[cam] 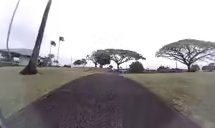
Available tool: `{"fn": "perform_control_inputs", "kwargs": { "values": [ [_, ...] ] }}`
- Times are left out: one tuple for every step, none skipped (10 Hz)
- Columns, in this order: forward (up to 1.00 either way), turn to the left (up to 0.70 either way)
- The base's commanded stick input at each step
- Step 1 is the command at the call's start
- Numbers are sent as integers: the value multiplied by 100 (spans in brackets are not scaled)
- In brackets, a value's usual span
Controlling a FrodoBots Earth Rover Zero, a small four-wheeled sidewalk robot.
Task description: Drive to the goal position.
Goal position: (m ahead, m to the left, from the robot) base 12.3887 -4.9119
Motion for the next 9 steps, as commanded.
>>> {"fn": "perform_control_inputs", "kwargs": {
  "values": [
    [70,0],
    [70,0],
    [70,0],
    [70,0],
    [70,0],
    [70,0],
    [70,0],
    [70,0],
    [70,0]
  ]
}}
